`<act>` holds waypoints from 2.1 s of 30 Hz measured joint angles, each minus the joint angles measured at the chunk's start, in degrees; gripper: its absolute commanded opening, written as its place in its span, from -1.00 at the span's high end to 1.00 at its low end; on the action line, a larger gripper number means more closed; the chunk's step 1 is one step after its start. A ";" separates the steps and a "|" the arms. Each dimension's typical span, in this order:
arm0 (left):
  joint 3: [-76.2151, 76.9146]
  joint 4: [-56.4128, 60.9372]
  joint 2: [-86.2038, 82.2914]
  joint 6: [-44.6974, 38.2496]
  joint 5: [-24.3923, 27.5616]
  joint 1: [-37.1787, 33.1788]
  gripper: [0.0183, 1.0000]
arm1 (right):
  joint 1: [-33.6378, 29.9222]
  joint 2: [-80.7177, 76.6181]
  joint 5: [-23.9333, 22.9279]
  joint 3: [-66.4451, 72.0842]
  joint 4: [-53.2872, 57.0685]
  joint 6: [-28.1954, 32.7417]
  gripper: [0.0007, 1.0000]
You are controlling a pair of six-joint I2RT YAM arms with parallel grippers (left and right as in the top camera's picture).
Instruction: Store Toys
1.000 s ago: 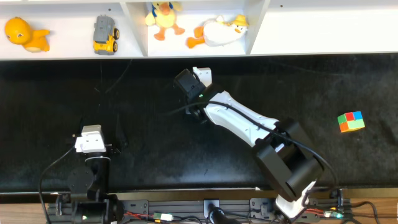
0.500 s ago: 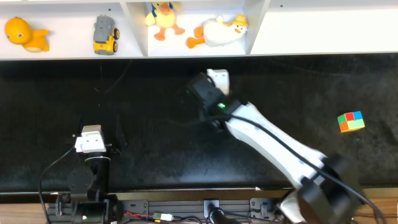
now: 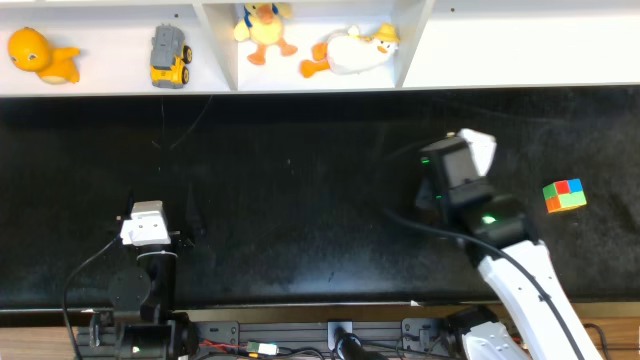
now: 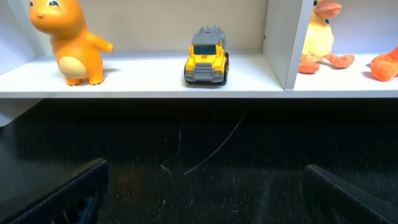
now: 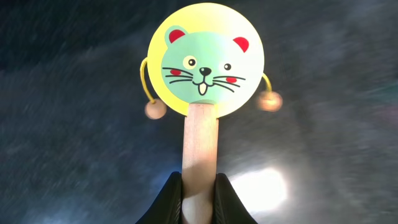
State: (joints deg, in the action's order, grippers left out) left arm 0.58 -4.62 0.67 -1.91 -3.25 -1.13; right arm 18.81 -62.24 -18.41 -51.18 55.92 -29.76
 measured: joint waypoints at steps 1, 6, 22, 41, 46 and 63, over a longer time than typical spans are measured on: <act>0.00 0.00 0.00 0.02 0.00 0.00 -1.00 | -1.55 0.57 -0.07 0.00 -0.17 1.03 0.91; 0.00 0.00 0.00 0.00 0.00 0.00 -1.00 | -6.43 0.76 0.04 0.00 -1.77 7.10 0.92; 0.00 0.00 0.00 0.00 0.00 0.00 -1.00 | -13.90 -16.35 6.16 -11.41 -11.15 29.64 0.92; 0.00 0.00 0.00 0.02 0.00 0.00 -1.00 | -14.29 -34.93 8.13 -27.08 -15.54 42.97 0.91; 0.00 0.00 0.00 0.02 0.00 0.00 -1.00 | -15.58 -37.68 9.66 -29.42 -18.56 43.60 0.92; 0.00 0.00 0.00 0.00 0.00 0.00 -1.00 | -16.61 -45.97 12.57 -33.81 -22.51 44.17 0.87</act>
State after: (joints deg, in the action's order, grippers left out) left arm 0.58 -4.62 0.67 -1.91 -3.25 -1.13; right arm 2.20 -108.20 -5.85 -84.99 33.41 14.41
